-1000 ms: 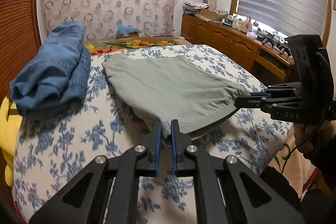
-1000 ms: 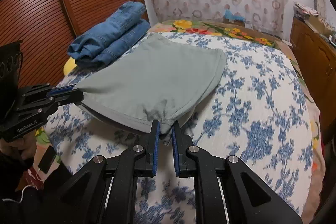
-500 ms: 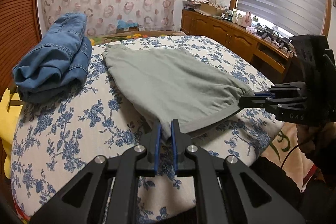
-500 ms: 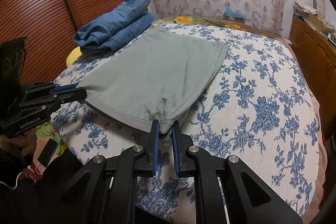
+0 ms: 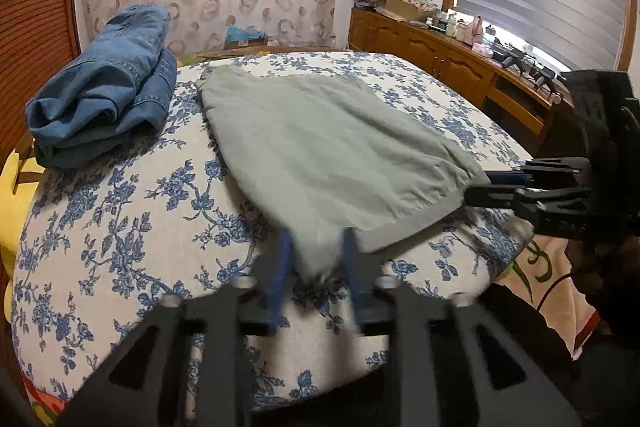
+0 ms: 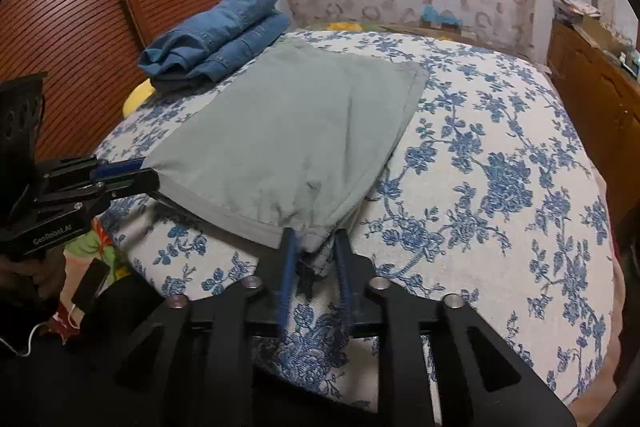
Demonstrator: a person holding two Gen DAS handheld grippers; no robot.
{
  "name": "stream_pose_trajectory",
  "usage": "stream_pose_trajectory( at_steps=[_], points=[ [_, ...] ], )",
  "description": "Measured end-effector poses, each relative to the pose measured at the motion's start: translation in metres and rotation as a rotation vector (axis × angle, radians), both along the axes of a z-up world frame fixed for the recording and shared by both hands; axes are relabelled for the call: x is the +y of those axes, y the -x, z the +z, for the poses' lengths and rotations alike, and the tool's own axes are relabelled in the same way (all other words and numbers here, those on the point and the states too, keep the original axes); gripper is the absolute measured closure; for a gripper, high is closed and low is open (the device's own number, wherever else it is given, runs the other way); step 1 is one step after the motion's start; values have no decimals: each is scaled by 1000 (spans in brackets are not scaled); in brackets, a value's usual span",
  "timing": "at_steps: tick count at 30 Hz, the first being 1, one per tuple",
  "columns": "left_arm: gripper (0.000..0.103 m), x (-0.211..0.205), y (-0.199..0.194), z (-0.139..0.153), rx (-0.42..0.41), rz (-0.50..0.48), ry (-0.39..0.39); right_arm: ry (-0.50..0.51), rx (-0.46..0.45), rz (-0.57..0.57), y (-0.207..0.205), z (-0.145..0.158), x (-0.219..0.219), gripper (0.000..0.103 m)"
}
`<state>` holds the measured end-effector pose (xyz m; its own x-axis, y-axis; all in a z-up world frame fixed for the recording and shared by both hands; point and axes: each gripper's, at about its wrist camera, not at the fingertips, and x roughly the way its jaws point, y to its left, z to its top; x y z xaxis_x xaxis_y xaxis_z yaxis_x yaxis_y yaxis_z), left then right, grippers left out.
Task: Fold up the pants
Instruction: 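Open both grippers to release the pants hem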
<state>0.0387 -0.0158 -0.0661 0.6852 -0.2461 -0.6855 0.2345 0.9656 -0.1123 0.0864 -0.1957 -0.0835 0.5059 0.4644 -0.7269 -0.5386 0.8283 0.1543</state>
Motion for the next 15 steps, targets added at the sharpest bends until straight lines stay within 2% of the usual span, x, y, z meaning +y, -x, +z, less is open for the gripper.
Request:
stream_pose_trajectory(
  at_steps=[1, 2, 15],
  points=[
    [60, 0, -1, -1, 2, -1, -1, -4, 2, 0, 0, 1, -1, 70],
    [59, -1, -4, -2, 9, -2, -6, -11, -3, -2, 1, 2, -3, 68],
    [58, 8, -9, -13, 29, 81, 4, -17, -37, -64, -10, 3, -8, 66]
  ],
)
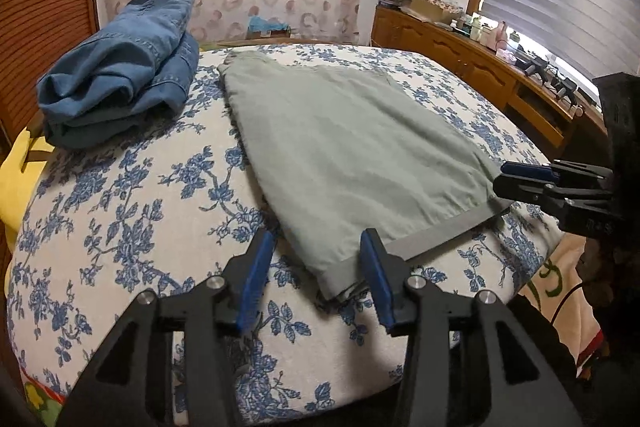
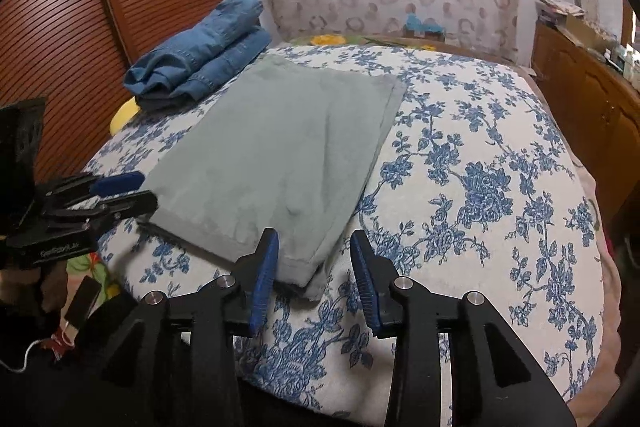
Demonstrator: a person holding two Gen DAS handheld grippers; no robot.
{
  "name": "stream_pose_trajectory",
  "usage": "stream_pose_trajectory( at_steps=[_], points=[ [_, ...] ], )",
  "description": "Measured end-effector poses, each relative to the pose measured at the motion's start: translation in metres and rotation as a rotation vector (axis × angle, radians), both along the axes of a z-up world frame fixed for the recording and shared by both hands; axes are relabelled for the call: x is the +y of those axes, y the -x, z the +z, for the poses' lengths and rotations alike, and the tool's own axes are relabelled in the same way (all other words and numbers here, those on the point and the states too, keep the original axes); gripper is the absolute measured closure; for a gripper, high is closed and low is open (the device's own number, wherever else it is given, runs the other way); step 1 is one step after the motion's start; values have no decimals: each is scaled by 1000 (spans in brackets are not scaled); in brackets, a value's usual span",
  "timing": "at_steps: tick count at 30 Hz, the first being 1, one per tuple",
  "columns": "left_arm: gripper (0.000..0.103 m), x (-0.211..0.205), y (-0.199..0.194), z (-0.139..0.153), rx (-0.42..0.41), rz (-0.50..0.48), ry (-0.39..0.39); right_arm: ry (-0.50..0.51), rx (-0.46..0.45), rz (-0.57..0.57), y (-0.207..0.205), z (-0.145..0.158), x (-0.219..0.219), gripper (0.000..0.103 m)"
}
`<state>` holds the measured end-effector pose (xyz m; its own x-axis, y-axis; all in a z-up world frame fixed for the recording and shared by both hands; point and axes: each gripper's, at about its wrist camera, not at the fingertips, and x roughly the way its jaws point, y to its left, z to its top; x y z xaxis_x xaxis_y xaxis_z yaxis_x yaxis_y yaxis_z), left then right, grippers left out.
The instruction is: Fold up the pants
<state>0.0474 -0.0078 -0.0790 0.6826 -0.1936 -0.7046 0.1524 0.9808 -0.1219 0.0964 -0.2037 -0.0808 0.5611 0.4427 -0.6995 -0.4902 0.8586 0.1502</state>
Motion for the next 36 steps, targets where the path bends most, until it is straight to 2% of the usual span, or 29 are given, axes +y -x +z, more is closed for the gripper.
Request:
stream_pose_trajectory(
  at_steps=[15, 21, 25, 26, 29, 31, 36],
  points=[
    [58, 1, 2, -10, 3, 1, -6, 25, 14, 2, 2, -17, 9, 66],
    [59, 4, 3, -11, 2, 1, 20, 17, 8, 3, 1, -19, 10, 66],
    [77, 2, 5, -11, -1, -26, 54, 12, 5, 5, 1, -19, 10, 68],
    [81, 1, 5, -11, 0, -30, 57, 0, 9, 10, 1, -18, 10, 75],
    [93, -3, 7, -9, -4, -44, 61, -22, 16, 21, 1, -18, 10, 85],
    [96, -5, 8, -8, -9, -52, 56, -32, 15, 31, 2, -18, 11, 90],
    [97, -3, 18, 10, -59, -72, 88, -98, -3, 41, 6, -8, 3, 93]
  ],
)
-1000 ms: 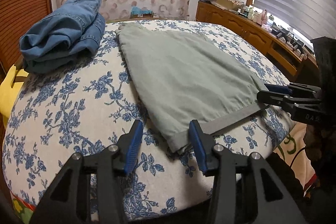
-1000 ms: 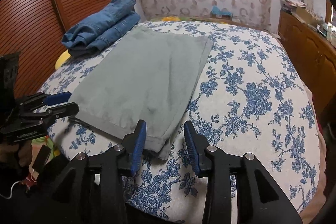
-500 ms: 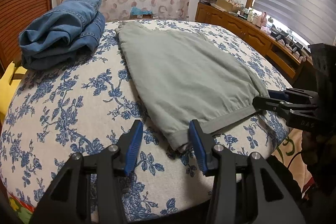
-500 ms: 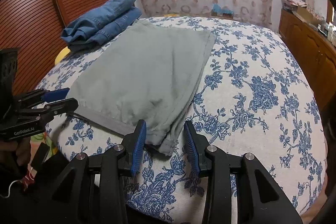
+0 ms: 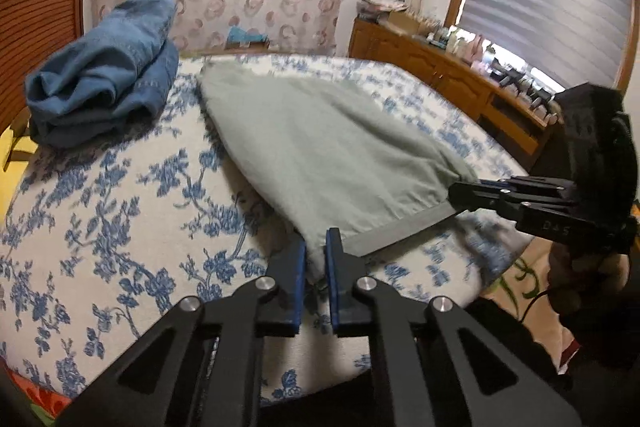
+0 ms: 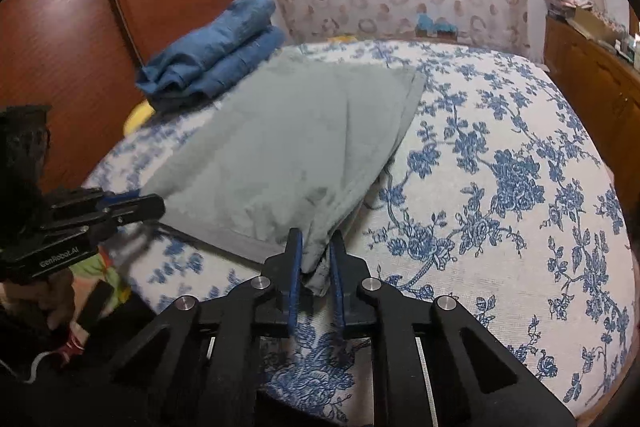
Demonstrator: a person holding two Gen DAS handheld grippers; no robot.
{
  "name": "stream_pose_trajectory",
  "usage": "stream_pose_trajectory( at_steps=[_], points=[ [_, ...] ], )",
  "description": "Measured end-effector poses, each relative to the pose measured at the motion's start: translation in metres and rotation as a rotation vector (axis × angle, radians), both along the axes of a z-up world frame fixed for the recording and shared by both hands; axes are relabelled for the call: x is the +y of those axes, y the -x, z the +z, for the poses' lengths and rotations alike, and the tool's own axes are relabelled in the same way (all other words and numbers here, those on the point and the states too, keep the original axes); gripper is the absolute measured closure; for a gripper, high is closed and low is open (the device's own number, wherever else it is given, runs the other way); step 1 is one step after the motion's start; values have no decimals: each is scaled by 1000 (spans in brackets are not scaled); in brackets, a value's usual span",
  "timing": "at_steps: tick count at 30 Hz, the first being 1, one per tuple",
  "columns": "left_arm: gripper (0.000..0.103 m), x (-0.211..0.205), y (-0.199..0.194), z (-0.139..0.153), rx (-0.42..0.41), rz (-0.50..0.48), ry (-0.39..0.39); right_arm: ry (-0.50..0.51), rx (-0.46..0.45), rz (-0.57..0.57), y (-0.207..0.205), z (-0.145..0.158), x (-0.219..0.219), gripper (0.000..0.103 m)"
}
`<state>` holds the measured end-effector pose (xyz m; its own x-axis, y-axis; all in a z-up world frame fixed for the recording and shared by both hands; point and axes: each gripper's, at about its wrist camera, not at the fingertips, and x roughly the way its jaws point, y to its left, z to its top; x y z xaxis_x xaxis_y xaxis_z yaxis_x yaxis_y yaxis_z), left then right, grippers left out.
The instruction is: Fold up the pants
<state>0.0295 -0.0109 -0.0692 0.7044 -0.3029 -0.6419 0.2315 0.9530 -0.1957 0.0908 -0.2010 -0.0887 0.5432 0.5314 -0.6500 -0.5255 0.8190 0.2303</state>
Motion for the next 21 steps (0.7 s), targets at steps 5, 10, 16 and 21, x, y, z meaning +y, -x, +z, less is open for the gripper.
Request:
stream_pose_trajectory(
  at_steps=[5, 10, 16, 21],
  points=[
    [97, 0, 9, 23, -56, -17, 17, -50, -24, 10, 6, 18, -7, 94],
    [97, -2, 16, 43, -101, -37, 12, -66, -55, 19, 14, 35, -11, 95],
    [97, -2, 21, 58, -134, -49, 5, -56, -86, 22, 23, 51, -12, 95],
    [97, -2, 28, 73, -169, -45, 2, -62, -113, 33, 31, 64, -13, 95]
  ],
)
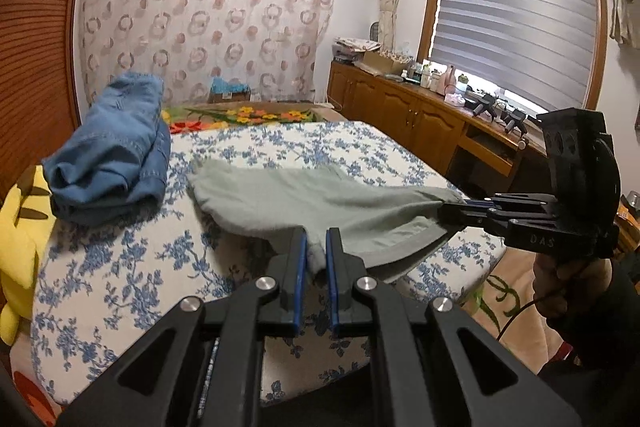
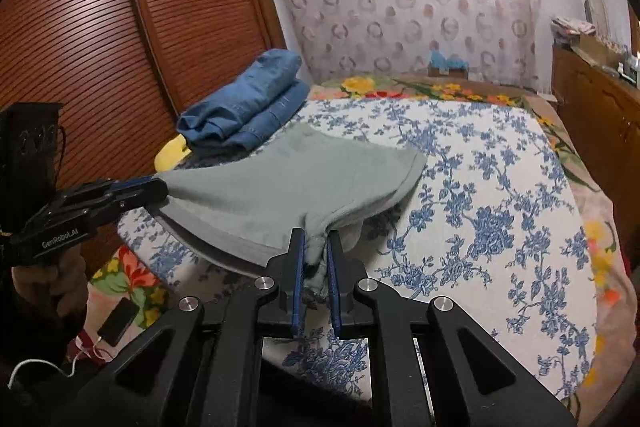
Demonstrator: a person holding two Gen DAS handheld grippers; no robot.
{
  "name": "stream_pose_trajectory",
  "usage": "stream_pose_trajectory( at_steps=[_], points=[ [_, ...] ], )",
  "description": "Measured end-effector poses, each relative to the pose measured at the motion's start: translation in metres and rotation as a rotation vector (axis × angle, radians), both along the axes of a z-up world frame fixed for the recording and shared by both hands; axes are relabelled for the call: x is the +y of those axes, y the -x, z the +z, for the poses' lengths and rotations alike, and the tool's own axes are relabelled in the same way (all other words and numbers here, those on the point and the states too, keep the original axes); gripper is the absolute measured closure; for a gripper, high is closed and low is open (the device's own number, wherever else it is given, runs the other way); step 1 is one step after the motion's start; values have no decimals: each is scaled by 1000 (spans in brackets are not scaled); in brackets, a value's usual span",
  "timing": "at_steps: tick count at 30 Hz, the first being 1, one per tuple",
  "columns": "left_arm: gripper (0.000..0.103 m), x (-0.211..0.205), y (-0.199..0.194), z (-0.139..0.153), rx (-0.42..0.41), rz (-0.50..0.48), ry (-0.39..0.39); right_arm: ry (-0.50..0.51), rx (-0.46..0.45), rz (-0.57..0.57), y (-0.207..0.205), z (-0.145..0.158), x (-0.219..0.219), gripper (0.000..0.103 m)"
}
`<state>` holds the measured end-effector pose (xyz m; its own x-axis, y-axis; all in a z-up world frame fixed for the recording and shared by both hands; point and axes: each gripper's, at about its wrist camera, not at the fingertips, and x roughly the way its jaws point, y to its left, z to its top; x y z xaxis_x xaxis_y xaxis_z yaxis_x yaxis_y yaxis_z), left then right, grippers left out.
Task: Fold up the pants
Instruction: 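Lift the hem and fold the pants over with both grippers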
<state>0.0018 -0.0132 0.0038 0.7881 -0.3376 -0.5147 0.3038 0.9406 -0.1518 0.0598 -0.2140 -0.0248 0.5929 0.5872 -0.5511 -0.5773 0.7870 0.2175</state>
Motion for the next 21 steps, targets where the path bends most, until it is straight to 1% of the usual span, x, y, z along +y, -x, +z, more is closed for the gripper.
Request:
stream_pose_trajectory(
  at_steps=[6, 10, 17, 21],
  points=[
    [97, -1, 12, 17, -49, 14, -3, -17, -40, 14, 11, 18, -2, 95],
    [97, -3, 12, 16, -48, 15, -9, -14, -54, 17, 12, 21, -1, 95],
    [97, 5, -16, -2, -12, 43, -14, 12, -43, 7, -13, 7, 9, 96],
    [97, 9, -37, 1, -16, 60, -7, 37, -60, -4, -34, 6, 17, 96]
  ],
)
